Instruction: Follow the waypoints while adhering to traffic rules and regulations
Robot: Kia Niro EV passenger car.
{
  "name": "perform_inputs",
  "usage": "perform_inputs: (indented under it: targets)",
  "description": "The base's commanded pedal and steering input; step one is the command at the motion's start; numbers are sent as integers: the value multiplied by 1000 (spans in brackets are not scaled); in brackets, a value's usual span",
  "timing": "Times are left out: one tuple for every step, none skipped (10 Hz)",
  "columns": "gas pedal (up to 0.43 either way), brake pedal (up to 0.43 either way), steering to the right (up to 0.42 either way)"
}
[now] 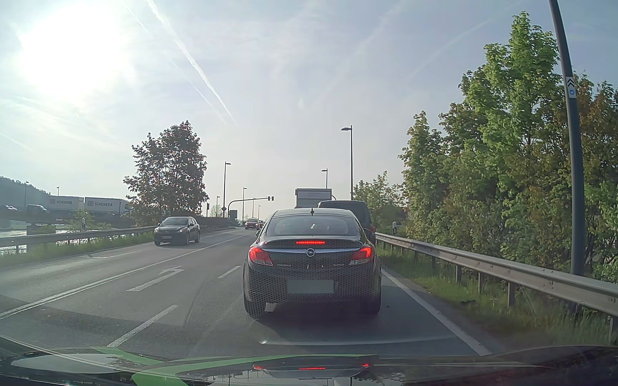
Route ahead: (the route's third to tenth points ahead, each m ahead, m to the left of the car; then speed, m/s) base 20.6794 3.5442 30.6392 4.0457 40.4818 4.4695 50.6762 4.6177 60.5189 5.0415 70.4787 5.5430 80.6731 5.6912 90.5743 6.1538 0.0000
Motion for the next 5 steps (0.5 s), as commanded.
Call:
perform_inputs:
  targets:
    - [0, 439, 2]
    - [0, 439, 2]
    - [0, 439, 2]
    - [0, 439, 3]
    - [0, 439, 3]
